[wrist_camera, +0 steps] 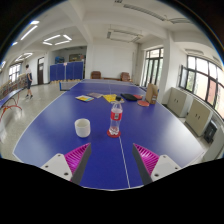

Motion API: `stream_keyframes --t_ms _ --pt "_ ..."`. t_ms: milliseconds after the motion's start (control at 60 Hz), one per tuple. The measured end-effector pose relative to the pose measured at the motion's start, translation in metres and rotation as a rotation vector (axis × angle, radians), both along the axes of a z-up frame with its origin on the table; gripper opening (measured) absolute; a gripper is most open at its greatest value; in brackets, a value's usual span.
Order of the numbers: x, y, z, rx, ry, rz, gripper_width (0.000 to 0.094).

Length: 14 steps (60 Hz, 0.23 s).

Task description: Pour water

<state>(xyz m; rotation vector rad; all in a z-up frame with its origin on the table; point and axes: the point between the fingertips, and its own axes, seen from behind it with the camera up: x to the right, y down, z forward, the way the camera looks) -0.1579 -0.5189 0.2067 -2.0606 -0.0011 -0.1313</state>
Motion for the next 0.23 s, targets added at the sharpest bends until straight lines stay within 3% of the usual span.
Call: stream_keyframes --t_ms 233 --pt "-0.011 -0.026 0.013 0.024 -0.016 0.008 0.0846"
